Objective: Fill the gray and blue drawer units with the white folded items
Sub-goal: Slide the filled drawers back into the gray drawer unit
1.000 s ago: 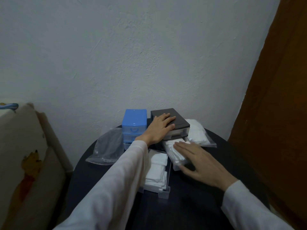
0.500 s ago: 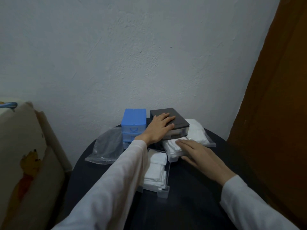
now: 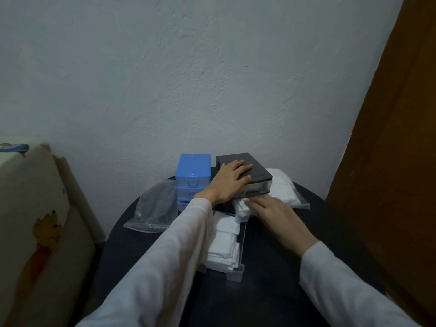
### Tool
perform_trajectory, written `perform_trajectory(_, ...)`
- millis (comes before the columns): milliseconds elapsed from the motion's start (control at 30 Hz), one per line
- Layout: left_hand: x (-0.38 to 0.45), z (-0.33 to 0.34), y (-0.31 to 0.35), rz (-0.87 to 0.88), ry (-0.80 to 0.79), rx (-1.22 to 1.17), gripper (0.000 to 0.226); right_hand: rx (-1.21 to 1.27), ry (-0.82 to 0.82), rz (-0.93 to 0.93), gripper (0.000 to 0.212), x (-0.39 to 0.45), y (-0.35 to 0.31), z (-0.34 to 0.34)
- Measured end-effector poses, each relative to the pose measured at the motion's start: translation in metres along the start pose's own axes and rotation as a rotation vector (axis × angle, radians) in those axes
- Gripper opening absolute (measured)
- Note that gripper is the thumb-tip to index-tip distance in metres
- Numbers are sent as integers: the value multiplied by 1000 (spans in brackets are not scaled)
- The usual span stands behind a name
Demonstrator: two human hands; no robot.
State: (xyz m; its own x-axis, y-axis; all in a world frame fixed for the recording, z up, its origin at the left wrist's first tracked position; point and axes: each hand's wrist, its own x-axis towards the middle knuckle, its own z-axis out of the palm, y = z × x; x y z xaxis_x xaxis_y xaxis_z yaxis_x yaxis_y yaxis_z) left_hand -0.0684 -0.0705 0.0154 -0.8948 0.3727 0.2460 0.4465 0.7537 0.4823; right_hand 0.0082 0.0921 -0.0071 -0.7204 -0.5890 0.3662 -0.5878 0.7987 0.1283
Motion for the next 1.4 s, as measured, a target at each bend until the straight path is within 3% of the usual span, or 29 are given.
perform_trajectory(267,0,0,-1,6,6,-7,46,-61,200,67,33,10,3,9)
perform_trajectory(467,0,1,0,2,6,-21,46,-35,180,40,33,12,6,13)
perform_trajectory(633,-1,0,0,4,2,-21,46,101,227,122,15,12,12,25)
perform_trajectory(900,1,1,-1,11,12,-24,46,7,357,166,36,27,15,18)
perform_trajectory(1000,2,2,-2,4,13,-34,46,55,365,153,26,21,9,26)
perform_trajectory(1067,2,1,-2,1,11,-29,46,209,315,245,18,12,1,31)
perform_trajectory(1200,1,-1,-1,6,3,-11,45,721,-11,625,16,-4,-15,35)
perform_trajectory(1300,1,-1,0,-3,-4,-8,46,842,-146,716,25,-12,-27,33)
perform_trajectory(1400,0,-1,0,-6,-8,11,46,860,-151,729,25,-17,-31,28)
